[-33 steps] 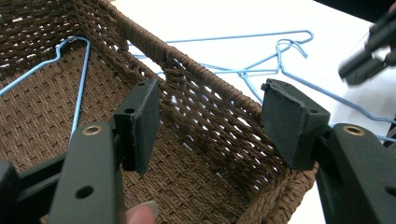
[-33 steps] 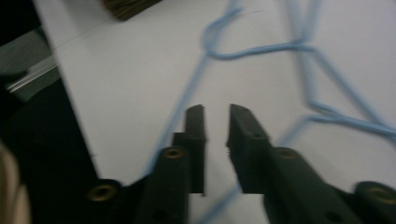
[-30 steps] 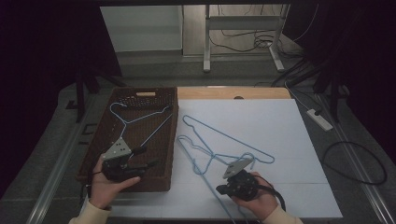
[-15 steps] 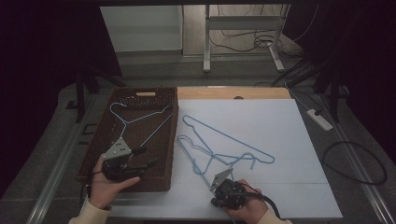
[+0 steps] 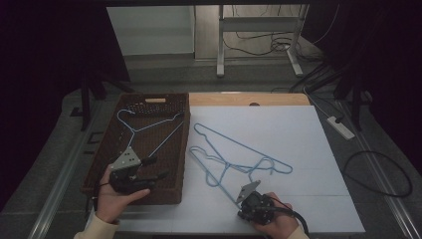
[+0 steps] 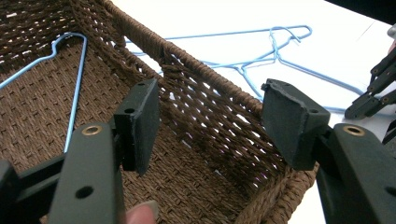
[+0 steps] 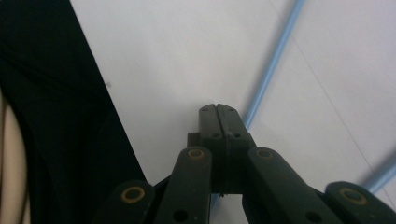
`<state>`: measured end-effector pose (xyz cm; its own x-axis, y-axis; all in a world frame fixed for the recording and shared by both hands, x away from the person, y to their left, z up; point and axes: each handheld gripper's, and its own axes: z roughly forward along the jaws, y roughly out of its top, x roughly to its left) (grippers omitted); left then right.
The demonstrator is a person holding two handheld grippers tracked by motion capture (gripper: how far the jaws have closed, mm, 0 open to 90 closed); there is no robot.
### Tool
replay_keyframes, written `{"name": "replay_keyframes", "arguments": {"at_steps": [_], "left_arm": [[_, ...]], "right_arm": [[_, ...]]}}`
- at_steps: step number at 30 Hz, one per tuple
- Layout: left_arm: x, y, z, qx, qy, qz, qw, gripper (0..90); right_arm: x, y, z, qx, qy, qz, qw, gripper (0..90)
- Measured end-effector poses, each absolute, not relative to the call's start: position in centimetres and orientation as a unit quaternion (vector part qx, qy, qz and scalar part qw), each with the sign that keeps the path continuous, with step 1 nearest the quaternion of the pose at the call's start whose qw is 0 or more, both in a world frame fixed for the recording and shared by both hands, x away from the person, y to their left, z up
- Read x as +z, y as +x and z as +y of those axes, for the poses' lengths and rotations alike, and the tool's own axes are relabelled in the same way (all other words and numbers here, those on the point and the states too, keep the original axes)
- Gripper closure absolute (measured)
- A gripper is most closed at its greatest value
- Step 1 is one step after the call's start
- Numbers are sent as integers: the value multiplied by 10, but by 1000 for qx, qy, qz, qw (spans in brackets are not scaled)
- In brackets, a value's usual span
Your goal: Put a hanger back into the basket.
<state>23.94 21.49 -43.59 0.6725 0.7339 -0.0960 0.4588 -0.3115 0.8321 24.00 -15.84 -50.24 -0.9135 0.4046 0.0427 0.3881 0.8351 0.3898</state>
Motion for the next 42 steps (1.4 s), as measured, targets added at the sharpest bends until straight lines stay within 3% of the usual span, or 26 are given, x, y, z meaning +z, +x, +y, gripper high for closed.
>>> {"name": "replay_keyframes", "arguments": {"at_steps": [22, 42], "left_arm": [[-438, 241, 212, 148, 797, 375, 450, 389], [-438, 241, 211, 148, 798, 374, 449, 389]], "right_arm": [[-499, 255, -226, 194, 241, 950, 34, 900], [-499, 271, -244, 202, 273, 939, 64, 900]]}}
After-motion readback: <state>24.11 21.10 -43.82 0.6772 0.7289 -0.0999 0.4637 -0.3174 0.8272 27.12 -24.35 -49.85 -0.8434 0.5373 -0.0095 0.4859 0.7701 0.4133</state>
